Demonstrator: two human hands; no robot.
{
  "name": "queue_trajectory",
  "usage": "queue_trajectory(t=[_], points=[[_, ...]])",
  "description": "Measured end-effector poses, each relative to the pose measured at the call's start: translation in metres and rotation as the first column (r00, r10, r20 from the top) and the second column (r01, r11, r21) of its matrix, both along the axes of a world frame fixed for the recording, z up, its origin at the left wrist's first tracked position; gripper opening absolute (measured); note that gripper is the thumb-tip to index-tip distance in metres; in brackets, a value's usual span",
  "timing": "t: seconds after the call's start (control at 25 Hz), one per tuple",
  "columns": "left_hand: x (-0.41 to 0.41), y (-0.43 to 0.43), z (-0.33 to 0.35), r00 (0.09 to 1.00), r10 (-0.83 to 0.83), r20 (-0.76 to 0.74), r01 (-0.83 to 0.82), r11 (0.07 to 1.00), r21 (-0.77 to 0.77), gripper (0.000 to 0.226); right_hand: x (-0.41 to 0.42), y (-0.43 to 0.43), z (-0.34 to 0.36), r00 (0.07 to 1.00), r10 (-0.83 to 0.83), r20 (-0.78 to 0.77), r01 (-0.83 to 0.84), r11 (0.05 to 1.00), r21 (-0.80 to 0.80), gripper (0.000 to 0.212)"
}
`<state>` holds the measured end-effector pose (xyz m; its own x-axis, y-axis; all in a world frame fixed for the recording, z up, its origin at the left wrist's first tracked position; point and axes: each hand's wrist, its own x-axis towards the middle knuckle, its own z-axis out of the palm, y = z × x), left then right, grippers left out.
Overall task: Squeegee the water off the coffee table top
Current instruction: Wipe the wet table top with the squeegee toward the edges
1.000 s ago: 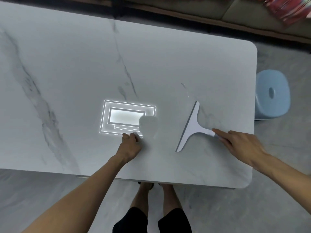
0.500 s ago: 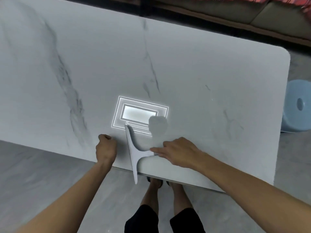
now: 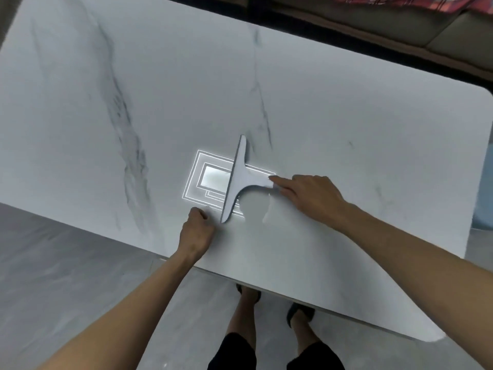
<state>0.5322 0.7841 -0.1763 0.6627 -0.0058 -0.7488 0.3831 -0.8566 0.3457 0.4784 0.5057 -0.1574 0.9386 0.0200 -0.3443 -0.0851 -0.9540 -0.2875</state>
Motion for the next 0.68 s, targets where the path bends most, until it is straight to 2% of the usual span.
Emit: queue_trajectory(t=[0.16,0.2,0.24,0.36,0.48,0.6,0.68], points=[[-0.038,-0.068,0.002,0.994,-0.088,-0.06,0.083,0.993,-0.081,0.004,-0.092,-0.081,0.01,0.978,-0.207,-0.033,0.204,0.976,-0.07,0.039],[-0.05,-0.082,0.002,0.993,-0.114,-0.043,0.111,0.991,-0.08,0.011,-0.118,-0.094,0.011,0.969,-0.241,-0.049,0.237,0.969,-0.075,0.039],[-0.064,-0.098,0.001,0.989,-0.144,-0.026,0.142,0.987,-0.074,0.015,-0.145,-0.107,0.012,0.961,-0.269,-0.065,0.264,0.961,-0.082,0.04],[-0.107,-0.135,0.002,0.976,-0.216,-0.008,0.215,0.976,-0.045,0.008,-0.214,-0.139,0.02,0.935,-0.34,-0.098,0.331,0.939,-0.09,0.042],[-0.139,-0.151,0.003,0.976,-0.217,0.006,0.217,0.974,-0.068,0.005,-0.258,-0.158,0.032,0.915,-0.394,-0.092,0.386,0.918,-0.09,0.043],[-0.161,-0.155,0.006,0.988,-0.137,0.066,0.141,0.989,-0.054,0.008,-0.277,-0.157,0.046,0.936,-0.347,-0.06,0.348,0.938,-0.005,0.044],[-0.172,-0.146,0.008,0.988,-0.074,0.139,0.079,0.996,-0.031,0.015,-0.277,-0.136,0.046,0.984,-0.165,-0.072,0.17,0.983,0.071,0.042]])
